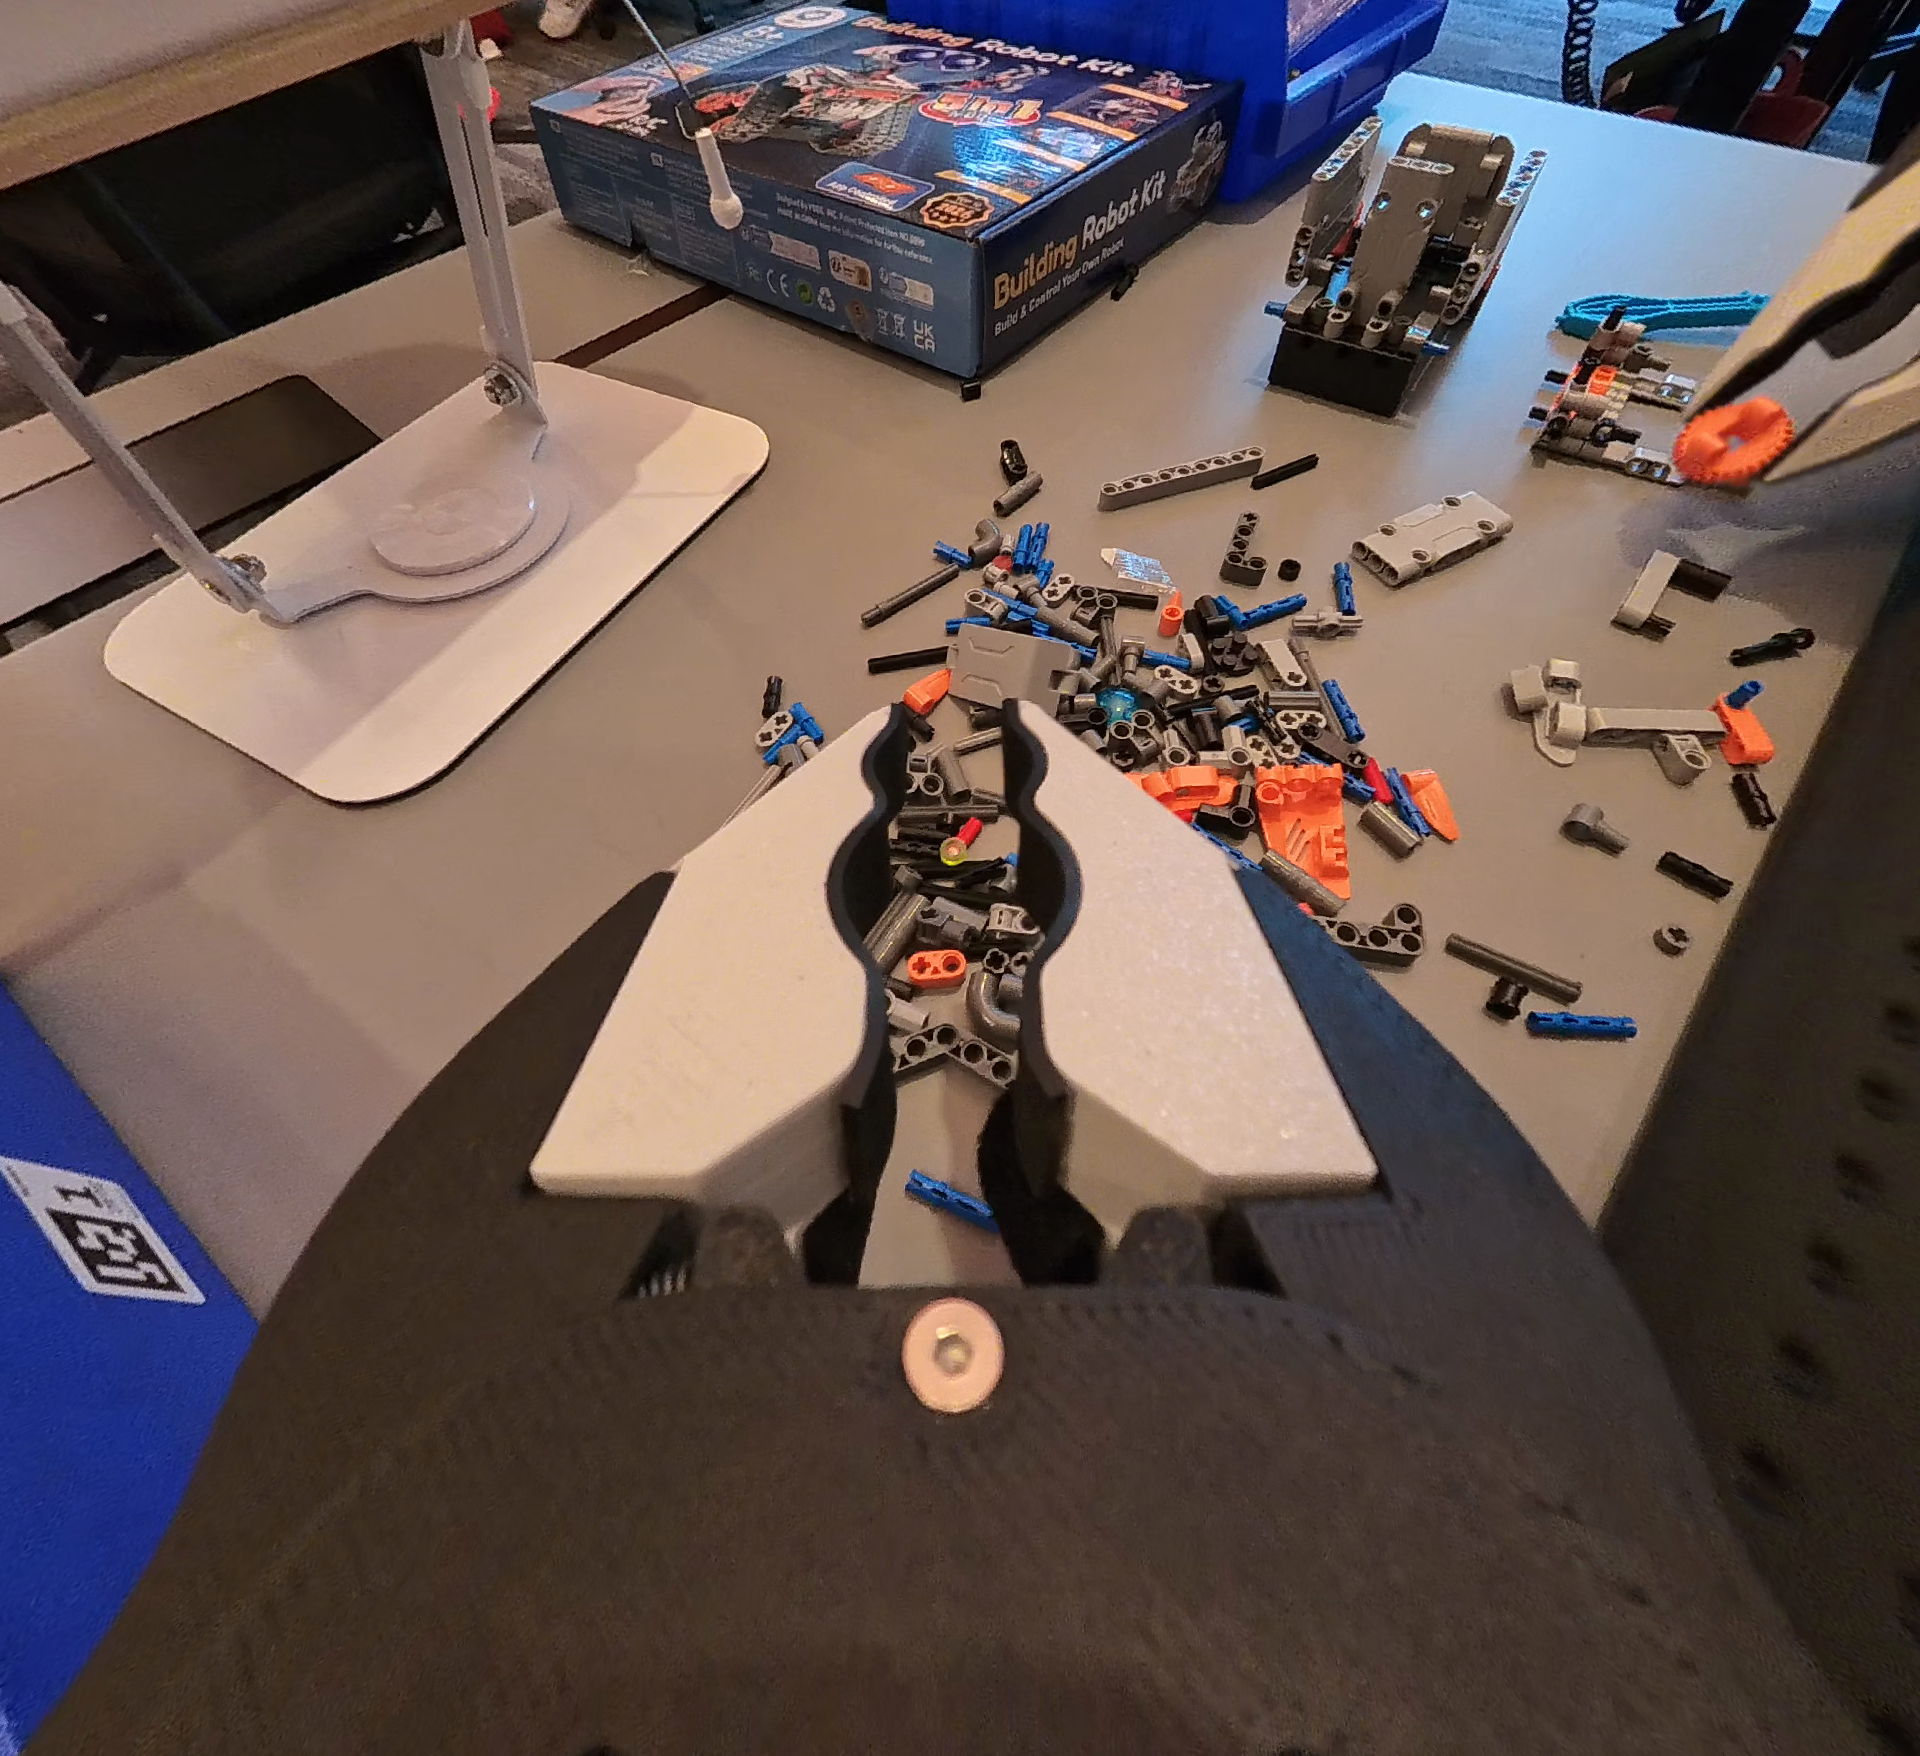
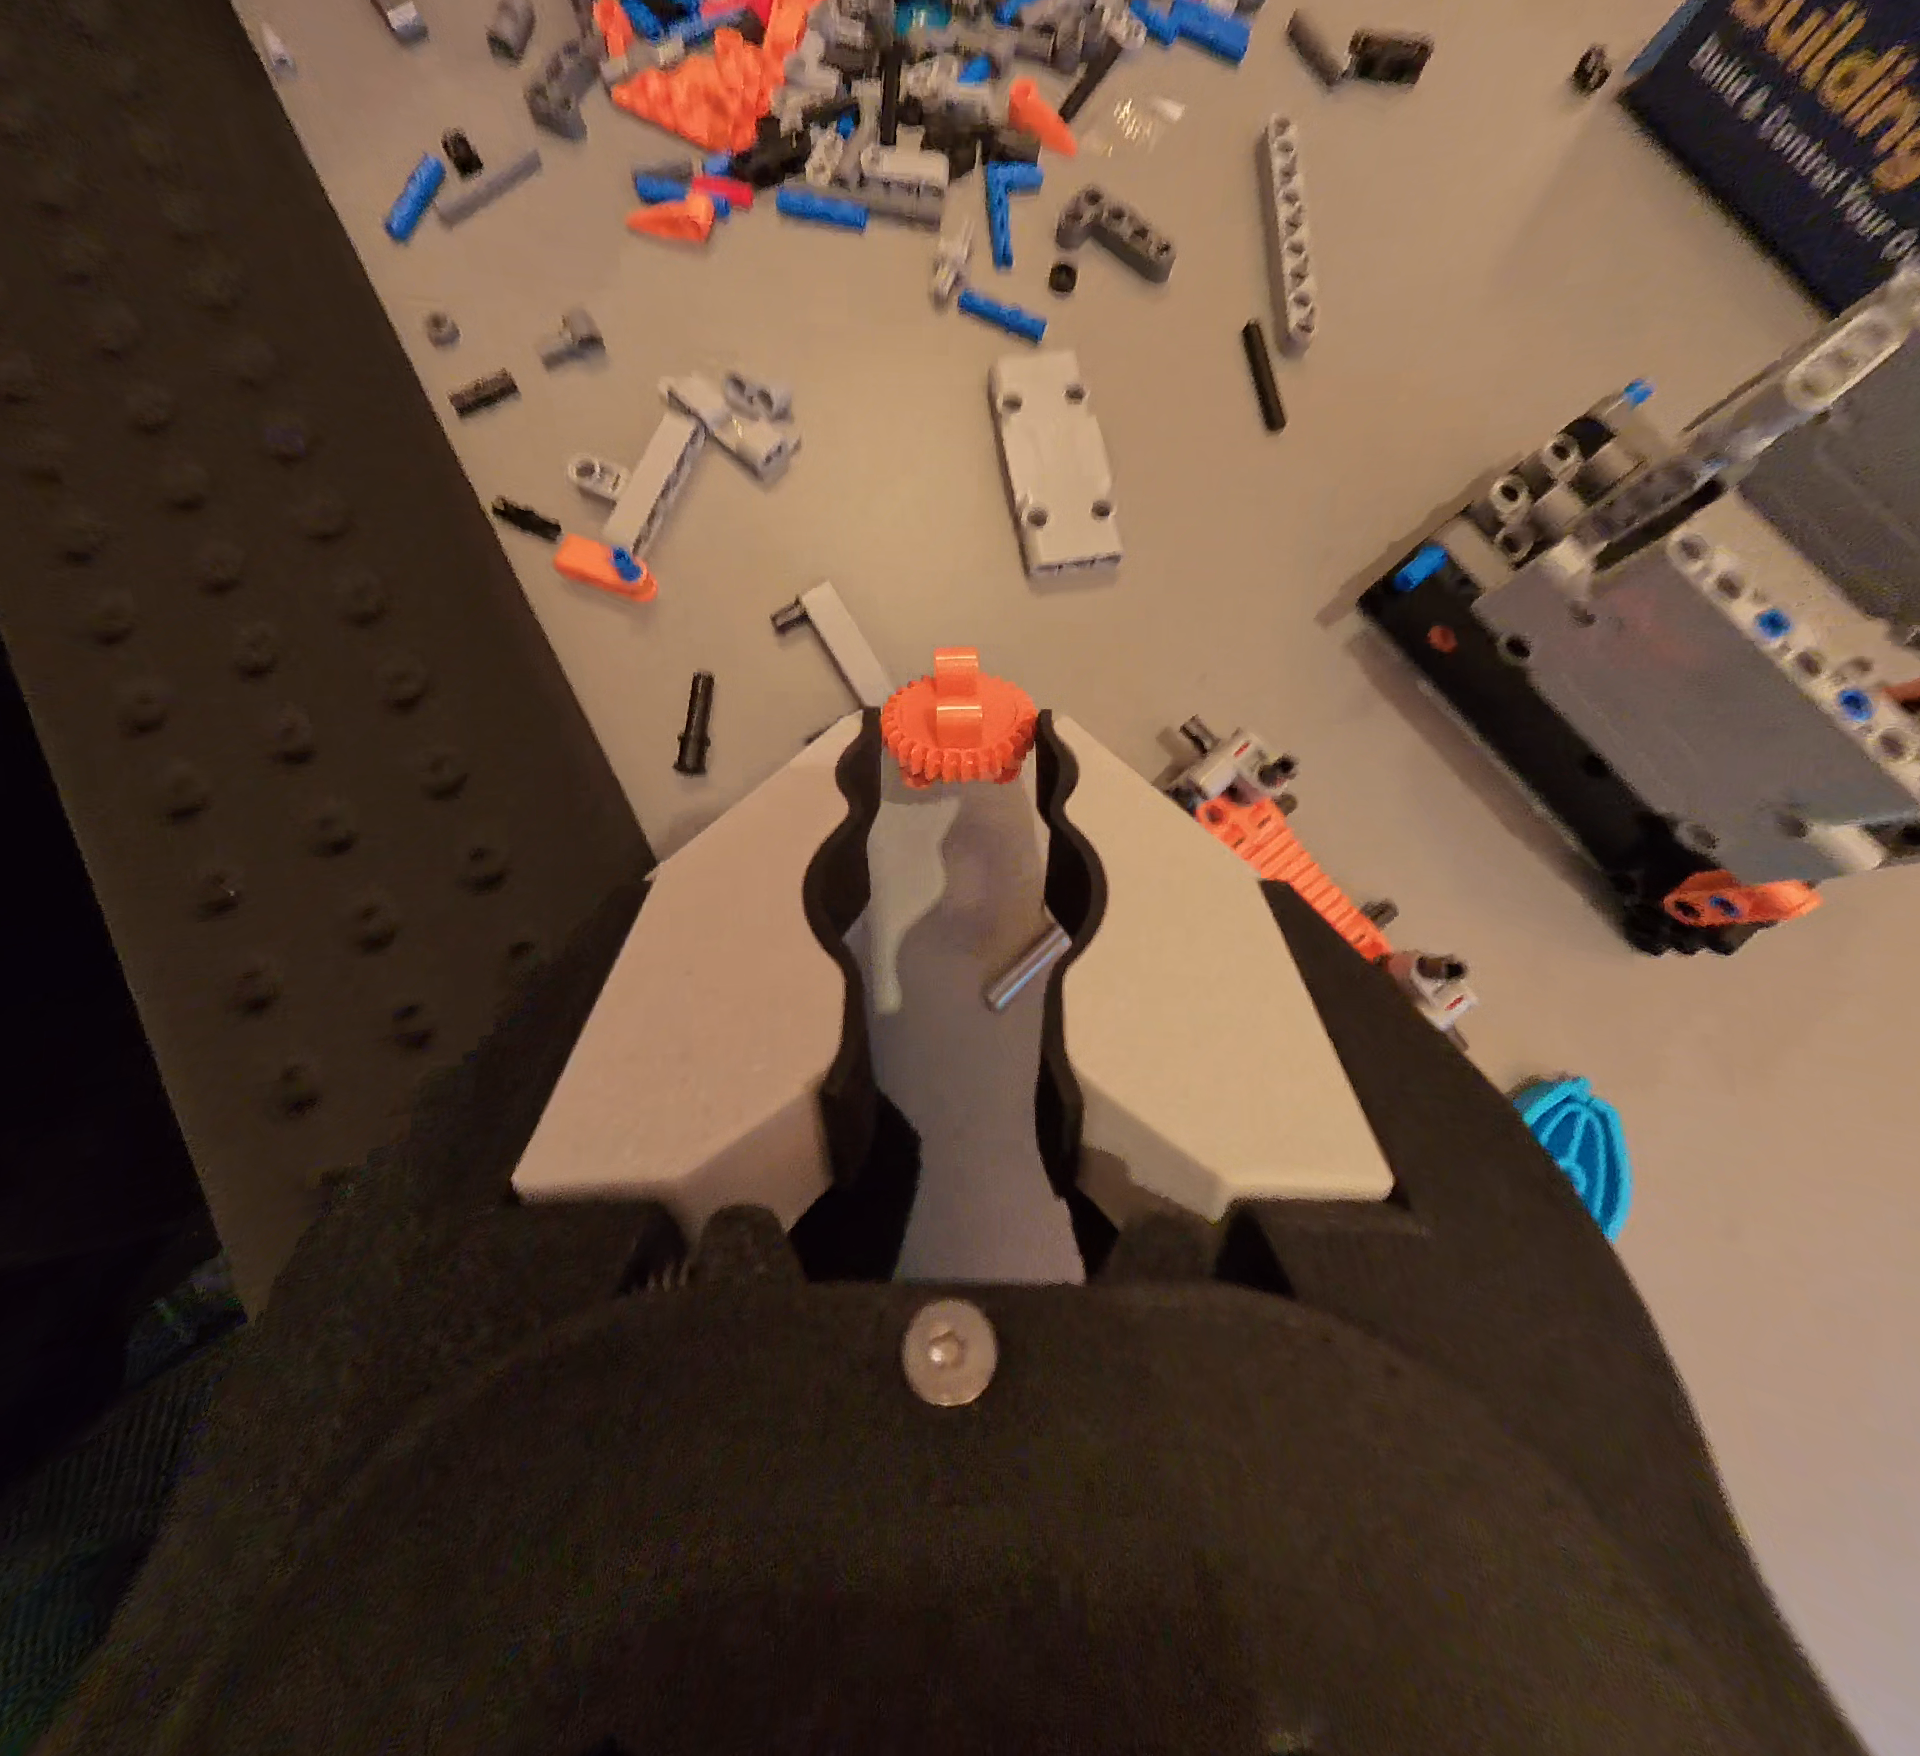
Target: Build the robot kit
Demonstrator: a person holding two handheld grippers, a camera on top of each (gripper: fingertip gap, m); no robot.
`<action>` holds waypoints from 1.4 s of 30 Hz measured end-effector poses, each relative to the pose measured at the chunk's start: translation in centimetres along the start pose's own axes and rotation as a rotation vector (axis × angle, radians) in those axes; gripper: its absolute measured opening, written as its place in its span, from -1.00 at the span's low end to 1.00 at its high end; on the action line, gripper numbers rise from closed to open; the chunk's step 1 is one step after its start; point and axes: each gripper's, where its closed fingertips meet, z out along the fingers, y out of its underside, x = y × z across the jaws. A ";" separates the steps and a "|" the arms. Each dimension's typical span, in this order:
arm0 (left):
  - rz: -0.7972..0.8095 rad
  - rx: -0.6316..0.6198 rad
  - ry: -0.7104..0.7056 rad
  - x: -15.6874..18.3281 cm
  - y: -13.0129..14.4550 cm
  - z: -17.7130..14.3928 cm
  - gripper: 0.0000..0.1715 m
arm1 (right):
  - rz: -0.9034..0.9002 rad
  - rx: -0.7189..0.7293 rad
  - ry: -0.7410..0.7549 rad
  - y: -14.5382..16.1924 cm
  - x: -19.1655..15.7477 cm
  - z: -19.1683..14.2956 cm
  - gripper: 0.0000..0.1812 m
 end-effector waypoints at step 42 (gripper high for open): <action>0.130 -0.009 0.378 12.1 -3.4 5.6 -0.71 | -0.138 0.277 -0.229 -11.9 -3.3 5.4 -0.69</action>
